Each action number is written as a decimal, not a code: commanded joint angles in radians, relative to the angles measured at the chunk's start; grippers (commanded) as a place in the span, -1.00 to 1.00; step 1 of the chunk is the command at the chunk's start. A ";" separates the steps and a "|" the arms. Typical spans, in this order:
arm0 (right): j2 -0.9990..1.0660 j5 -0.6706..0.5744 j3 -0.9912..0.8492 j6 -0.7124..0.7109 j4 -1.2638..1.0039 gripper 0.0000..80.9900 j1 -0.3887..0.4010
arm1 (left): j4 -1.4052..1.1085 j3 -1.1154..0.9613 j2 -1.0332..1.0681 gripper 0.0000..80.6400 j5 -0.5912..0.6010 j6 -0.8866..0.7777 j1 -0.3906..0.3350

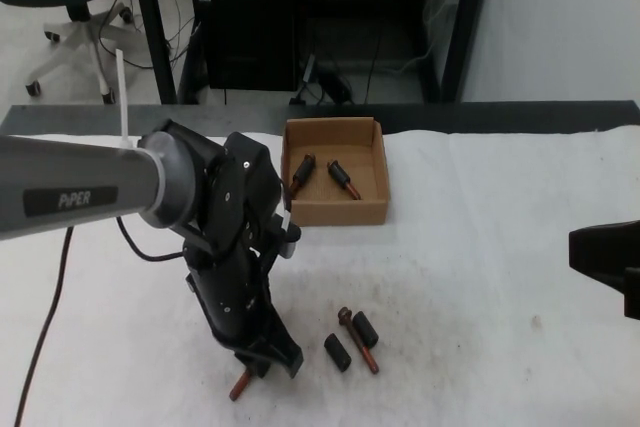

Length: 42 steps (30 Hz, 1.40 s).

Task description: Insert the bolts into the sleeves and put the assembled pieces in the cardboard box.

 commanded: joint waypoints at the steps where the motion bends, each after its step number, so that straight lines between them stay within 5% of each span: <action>1: -0.001 -0.008 -0.002 0.001 0.002 -0.98 -0.002 | -0.012 -0.001 0.008 -0.30 -0.001 0.004 0.001; 14: -0.001 -0.008 -0.002 0.001 0.002 -0.98 -0.002 | -0.079 -0.001 0.018 -0.34 -0.032 -0.028 0.001; 20: -0.001 -0.008 -0.002 0.001 0.002 -0.98 -0.002 | -0.011 -0.001 0.068 -1.00 0.013 -0.018 0.001; 24: -0.001 -0.008 -0.002 0.001 0.002 -0.98 -0.002 | 0.012 -0.004 0.073 -1.00 0.032 -0.039 0.001; 31: 0.029 -0.036 -0.002 -0.008 -0.070 -0.98 0.001 | -0.075 -0.052 -0.068 -1.00 0.262 -0.163 0.001; 42: 0.422 -0.163 -0.038 -0.049 -0.193 -0.98 0.010 | -0.294 0.059 -0.478 -1.00 0.149 -0.183 0.045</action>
